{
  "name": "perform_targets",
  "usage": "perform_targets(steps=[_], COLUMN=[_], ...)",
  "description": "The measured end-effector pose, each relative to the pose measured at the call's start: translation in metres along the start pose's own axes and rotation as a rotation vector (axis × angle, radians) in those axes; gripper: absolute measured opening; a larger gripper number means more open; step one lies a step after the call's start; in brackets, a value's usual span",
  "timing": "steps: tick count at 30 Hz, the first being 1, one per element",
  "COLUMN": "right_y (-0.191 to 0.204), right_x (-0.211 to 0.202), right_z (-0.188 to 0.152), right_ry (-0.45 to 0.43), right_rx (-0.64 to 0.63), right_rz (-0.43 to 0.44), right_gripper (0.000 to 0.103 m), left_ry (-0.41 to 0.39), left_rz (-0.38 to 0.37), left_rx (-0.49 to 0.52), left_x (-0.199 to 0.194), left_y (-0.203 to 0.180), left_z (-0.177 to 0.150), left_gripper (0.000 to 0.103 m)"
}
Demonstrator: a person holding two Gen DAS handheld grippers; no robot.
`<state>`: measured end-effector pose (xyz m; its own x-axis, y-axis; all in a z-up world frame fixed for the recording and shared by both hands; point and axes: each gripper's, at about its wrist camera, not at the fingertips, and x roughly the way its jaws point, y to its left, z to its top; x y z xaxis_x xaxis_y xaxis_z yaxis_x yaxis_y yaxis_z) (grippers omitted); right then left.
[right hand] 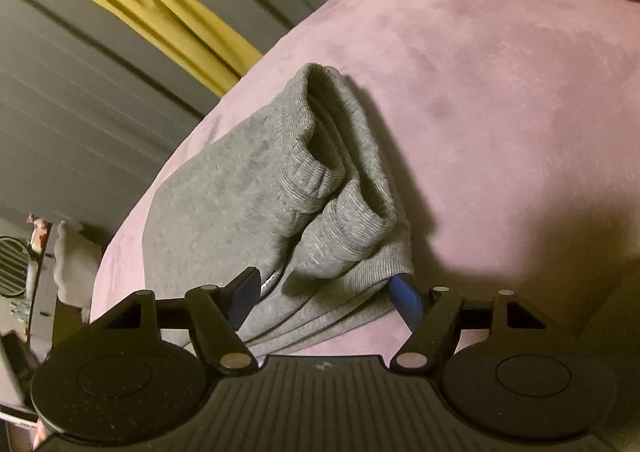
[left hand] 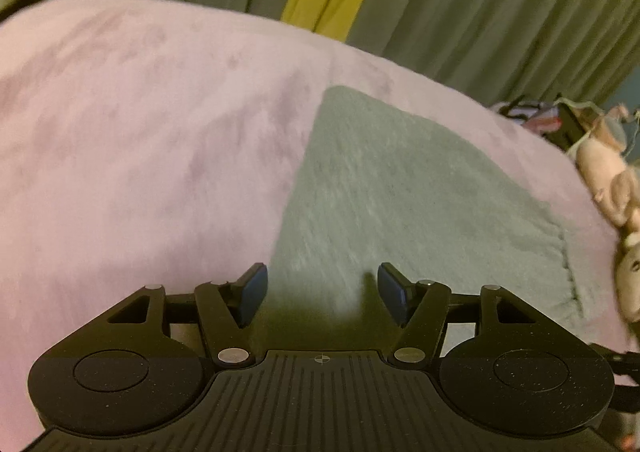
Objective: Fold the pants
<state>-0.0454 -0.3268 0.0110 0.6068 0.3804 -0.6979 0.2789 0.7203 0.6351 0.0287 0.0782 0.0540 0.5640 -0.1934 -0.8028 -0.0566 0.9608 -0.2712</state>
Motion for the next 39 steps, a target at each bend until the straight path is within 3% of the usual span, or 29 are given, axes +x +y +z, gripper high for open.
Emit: perform_targets(steps=[3, 6, 8, 10, 15, 19, 22, 24, 25, 26, 30, 31, 33, 37, 38, 39], right_y=[-0.005, -0.006, -0.012, -0.019, -0.037, -0.038, -0.033, -0.025, -0.019, -0.017, -0.021, -0.020, -0.017, -0.006, -0.001, 0.006], right_x=[-0.010, -0.026, -0.025, -0.008, 0.065, 0.084, 0.094, 0.099, 0.099, 0.098, 0.096, 0.098, 0.103, 0.108, 0.106, 0.103], right_z=[0.005, 0.019, 0.034, 0.050, 0.071, 0.081, 0.087, 0.089, 0.088, 0.086, 0.091, 0.092, 0.098, 0.099, 0.095, 0.090], right_ry=[-0.006, -0.122, -0.153, -0.092, 0.142, 0.157, 0.179, 0.176, 0.165, 0.159, 0.188, 0.205, 0.232, 0.214, 0.190, 0.158], right_rx=[0.005, -0.059, -0.082, -0.112, -0.098, -0.092, -0.070, -0.132, -0.169, -0.192, -0.187, -0.189, -0.169, -0.159, -0.185, -0.229], right_rz=[-0.026, -0.069, 0.002, 0.087, 0.150, 0.258, 0.271, 0.252, 0.229, 0.218, 0.228, 0.232, 0.241, 0.176, 0.139, 0.084], right_gripper=[0.078, 0.088, 0.099, 0.099, 0.099, 0.099, 0.099, 0.094, 0.086, 0.081, 0.079, 0.085, 0.095, 0.093, 0.079, 0.071], left_ry=[0.037, 0.078, 0.103, 0.110, 0.142, 0.161, 0.155, 0.142, 0.142, 0.134, 0.133, 0.141, 0.142, 0.100, 0.095, 0.084], left_rz=[-0.017, -0.043, -0.059, -0.074, -0.142, -0.177, -0.213, -0.257, -0.291, -0.299, -0.307, -0.308, -0.299, -0.296, -0.299, -0.303], left_rx=[0.037, 0.050, 0.057, 0.075, 0.097, 0.118, 0.080, 0.059, 0.058, 0.067, 0.081, 0.064, 0.030, 0.025, 0.016, 0.017], left_x=[0.012, 0.028, 0.041, 0.051, 0.067, 0.083, 0.092, 0.092, 0.091, 0.090, 0.095, 0.098, 0.099, 0.090, 0.088, 0.084], left_y=[0.001, 0.004, 0.005, 0.005, 0.007, 0.008, 0.010, 0.011, 0.013, 0.013, 0.020, 0.019, 0.015, 0.008, 0.008, 0.008], left_z=[0.009, 0.017, 0.023, 0.029, 0.038, 0.045, 0.053, 0.056, 0.056, 0.055, 0.050, 0.051, 0.054, 0.048, 0.051, 0.052], left_gripper=[0.067, 0.067, 0.067, 0.067, 0.075, 0.083, 0.082, 0.066, 0.059, 0.058, 0.069, 0.072, 0.068, 0.034, 0.030, 0.029])
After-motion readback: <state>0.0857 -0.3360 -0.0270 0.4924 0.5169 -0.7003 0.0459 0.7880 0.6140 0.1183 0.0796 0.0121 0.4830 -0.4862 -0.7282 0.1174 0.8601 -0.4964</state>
